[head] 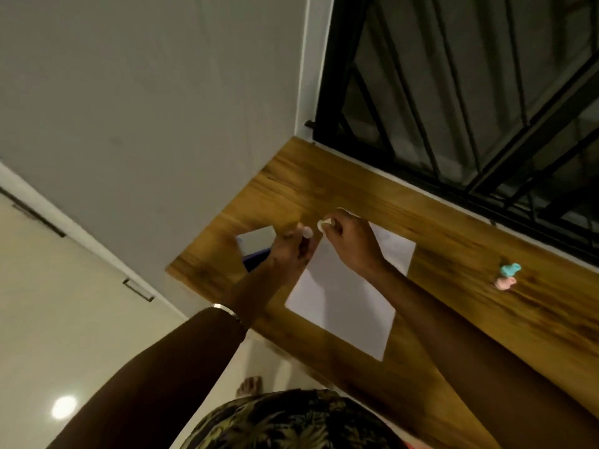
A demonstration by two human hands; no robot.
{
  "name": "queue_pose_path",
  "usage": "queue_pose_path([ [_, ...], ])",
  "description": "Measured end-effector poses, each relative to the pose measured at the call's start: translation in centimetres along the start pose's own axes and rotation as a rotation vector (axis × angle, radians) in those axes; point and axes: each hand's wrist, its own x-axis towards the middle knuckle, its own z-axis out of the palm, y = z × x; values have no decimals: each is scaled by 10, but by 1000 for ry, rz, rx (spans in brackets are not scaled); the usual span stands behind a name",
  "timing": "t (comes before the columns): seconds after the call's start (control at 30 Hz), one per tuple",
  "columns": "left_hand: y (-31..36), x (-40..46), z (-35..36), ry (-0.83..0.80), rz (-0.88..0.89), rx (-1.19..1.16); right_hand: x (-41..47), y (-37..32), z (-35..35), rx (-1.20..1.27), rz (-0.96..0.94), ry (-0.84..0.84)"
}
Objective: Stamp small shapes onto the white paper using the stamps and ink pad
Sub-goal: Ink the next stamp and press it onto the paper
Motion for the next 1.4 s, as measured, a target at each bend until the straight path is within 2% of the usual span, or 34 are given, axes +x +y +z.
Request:
queue_pose_path([
  [0.17,23,-20,-77,314,278,454,5,-33,49,-116,-34,-131],
  [0.23,26,-23,-101,367,286,586,2,-42,71,-158,-45,-177],
  [0.33,25,-24,-123,375,231,485,-3,-49,93,-205,-58,-233],
  [0.43,21,-24,-135,381,247,525,-4,-52,105,-262,-85,-289],
  [0.5,18,-23,-135,380,167,522,-4,-53,109,-304,-116,-310],
  [0.57,16,-23,-134,374,93,573,-3,-53,112,-335,-148,-302],
  [0.7,8,-23,-133,312,118,769,-2,-51,116,-385,-159,-319],
  [0.8,2,-19,-133,319,77,834,-1,-50,119,-389,-151,-323],
  [0.83,0,-18,-131,327,92,872,0,-48,121,-376,-145,-325],
  [0.9,-2,-18,-128,321,226,940,2,-47,123,-370,-148,-345],
  [1.0,-2,-20,-123,316,380,910,4,-46,124,-364,-220,-322],
  [1.17,-3,-18,-119,358,394,911,2,-42,125,-304,-217,-328],
  [1.3,-1,-18,-115,348,397,915,4,-44,124,-354,-183,-416],
  [1.4,-1,-21,-111,363,388,947,3,-44,121,-325,-164,-384],
])
